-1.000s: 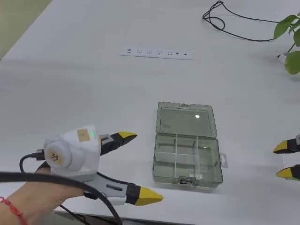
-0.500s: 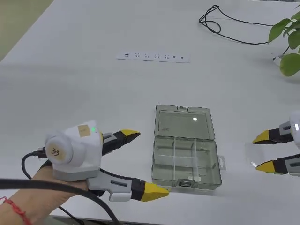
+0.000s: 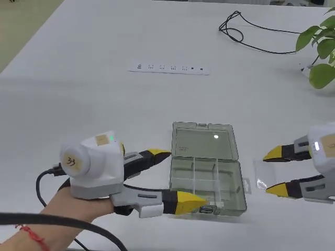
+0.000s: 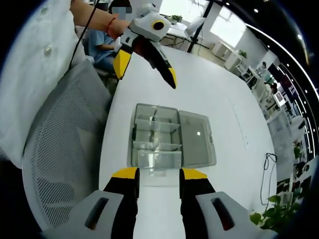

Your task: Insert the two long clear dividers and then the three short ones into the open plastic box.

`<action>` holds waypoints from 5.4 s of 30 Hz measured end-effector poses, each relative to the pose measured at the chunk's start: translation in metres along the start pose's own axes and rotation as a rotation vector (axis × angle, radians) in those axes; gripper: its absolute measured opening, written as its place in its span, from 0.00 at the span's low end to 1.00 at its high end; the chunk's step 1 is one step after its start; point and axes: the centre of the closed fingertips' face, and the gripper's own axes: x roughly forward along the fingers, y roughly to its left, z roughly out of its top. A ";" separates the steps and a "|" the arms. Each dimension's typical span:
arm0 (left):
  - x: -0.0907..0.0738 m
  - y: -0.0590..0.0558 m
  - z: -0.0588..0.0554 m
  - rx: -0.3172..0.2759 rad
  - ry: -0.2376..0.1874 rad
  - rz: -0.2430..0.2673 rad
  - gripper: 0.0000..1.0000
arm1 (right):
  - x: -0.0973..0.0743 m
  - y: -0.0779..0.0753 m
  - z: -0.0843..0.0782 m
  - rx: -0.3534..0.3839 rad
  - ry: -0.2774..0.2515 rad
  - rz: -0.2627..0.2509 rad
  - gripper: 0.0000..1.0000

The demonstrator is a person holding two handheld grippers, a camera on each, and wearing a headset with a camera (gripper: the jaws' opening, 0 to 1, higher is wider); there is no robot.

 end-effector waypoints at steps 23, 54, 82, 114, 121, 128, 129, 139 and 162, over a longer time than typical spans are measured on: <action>0.039 -0.033 0.003 -0.389 -0.003 -0.102 0.33 | -0.001 0.010 0.053 -0.017 -0.069 -0.031 0.32; 0.057 -0.050 -0.002 -0.518 0.015 -0.160 0.00 | 0.001 0.020 0.060 -0.083 -0.019 -0.048 0.32; 0.052 -0.049 -0.005 -0.386 0.026 -0.157 0.00 | -0.010 0.013 0.063 -0.039 -0.056 -0.045 0.33; 0.032 -0.087 -0.007 0.265 0.066 -0.357 0.00 | -0.023 0.048 0.082 0.240 -0.232 0.401 0.09; 0.031 -0.087 -0.008 0.279 0.066 -0.360 0.00 | -0.023 0.053 0.084 0.244 -0.237 0.422 0.03; 0.032 -0.086 -0.009 0.283 0.065 -0.361 0.00 | -0.023 0.054 0.085 0.249 -0.243 0.429 0.03; 0.032 -0.086 -0.009 0.286 0.064 -0.361 0.00 | -0.023 0.055 0.085 0.246 -0.243 0.430 0.03; 0.031 -0.083 -0.011 0.294 0.065 -0.344 0.00 | -0.020 0.054 0.085 0.238 -0.238 0.424 0.03; 0.018 -0.053 -0.021 0.294 0.085 -0.216 0.28 | -0.021 0.029 0.070 0.255 -0.218 0.347 0.03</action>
